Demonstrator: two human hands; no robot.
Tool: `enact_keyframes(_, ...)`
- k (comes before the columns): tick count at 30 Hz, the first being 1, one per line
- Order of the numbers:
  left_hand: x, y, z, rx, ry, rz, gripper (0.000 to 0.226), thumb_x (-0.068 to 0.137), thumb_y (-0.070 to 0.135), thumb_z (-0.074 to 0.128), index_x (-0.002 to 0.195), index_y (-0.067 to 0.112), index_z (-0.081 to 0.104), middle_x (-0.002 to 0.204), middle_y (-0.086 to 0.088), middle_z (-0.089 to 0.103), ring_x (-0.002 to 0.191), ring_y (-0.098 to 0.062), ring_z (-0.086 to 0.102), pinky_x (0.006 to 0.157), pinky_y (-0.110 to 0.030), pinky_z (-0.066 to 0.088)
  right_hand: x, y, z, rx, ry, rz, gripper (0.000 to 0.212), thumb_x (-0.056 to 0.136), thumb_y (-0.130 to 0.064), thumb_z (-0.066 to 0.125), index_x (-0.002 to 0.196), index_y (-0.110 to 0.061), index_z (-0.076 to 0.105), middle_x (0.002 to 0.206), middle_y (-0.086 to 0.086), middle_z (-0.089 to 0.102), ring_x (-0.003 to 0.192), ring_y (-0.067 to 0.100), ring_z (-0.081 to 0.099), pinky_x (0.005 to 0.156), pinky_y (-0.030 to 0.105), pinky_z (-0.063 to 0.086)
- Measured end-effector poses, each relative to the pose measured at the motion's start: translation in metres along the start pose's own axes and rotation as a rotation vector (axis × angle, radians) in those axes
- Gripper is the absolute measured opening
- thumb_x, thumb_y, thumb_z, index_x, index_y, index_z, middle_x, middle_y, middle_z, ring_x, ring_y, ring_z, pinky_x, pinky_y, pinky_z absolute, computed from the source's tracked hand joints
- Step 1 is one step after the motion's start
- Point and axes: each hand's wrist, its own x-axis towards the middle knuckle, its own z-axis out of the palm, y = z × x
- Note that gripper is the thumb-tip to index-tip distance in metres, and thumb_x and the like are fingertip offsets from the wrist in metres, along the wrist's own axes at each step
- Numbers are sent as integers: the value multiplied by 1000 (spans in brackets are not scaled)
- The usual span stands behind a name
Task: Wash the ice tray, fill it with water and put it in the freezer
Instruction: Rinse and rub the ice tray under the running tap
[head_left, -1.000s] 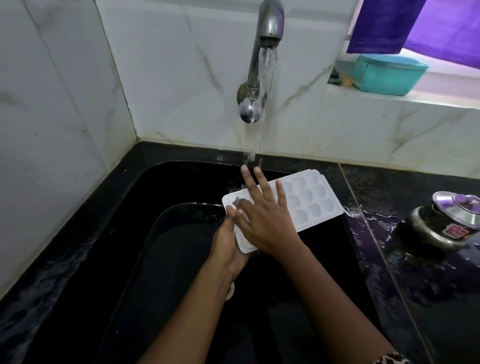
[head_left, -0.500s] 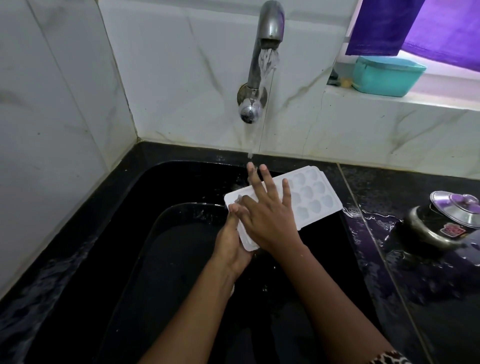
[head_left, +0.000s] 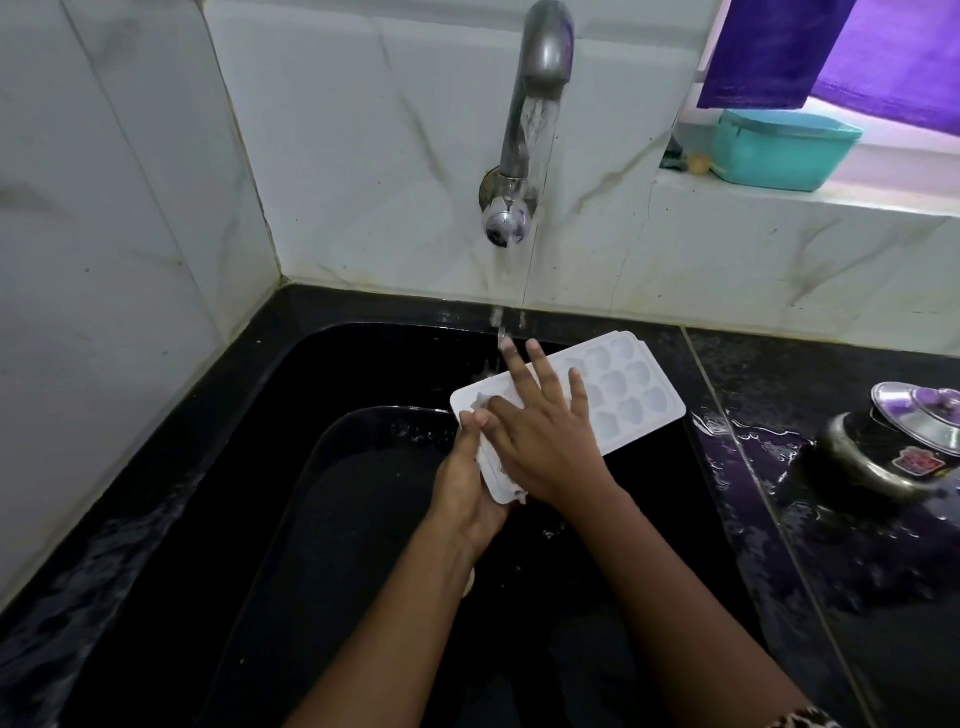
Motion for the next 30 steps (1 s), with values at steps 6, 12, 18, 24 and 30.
enact_keyframes(6, 1, 1, -2, -30, -64, 4, 44, 103, 42, 35, 123, 14, 62, 117, -15, 70, 100, -27, 70, 77, -39, 59, -1, -7, -2, 29, -12, -23, 67, 89, -59, 8, 113, -29, 63, 159, -4, -2, 146, 15, -8, 113, 53, 2)
enact_keyframes(12, -1, 0, 0, -14, -78, 13, 46, 102, 45, 34, 124, 15, 62, 119, -14, 70, 97, -26, 71, 72, -39, 60, 3, -3, -9, 20, -47, -1, 67, 88, -59, 8, 114, -31, 64, 159, -4, -6, 145, 16, -11, 113, 52, -2)
enact_keyframes(18, 4, -4, -3, -23, -36, 40, 50, 102, 44, 34, 138, 15, 50, 130, -18, 63, 111, -32, 66, 76, -45, 59, 6, 9, -15, 37, -171, 30, 55, 95, -57, 15, 121, -35, 58, 158, -6, -12, 143, 14, -19, 113, 51, -5)
enact_keyframes(24, 6, -2, -6, -29, -8, 58, 47, 101, 43, 37, 132, 12, 56, 125, -18, 65, 106, -29, 68, 81, -41, 58, -3, -8, -5, 108, -163, -10, 54, 96, -55, 15, 125, -31, 55, 159, -6, -7, 145, 14, -13, 113, 52, -2)
enact_keyframes(30, 2, 0, -2, -44, -29, 76, 46, 103, 40, 37, 133, 10, 55, 131, -18, 62, 113, -29, 64, 91, -42, 54, -2, -16, -5, 141, -111, 59, 63, 90, -57, 8, 127, -32, 52, 159, -5, -10, 144, 14, -16, 113, 52, -5)
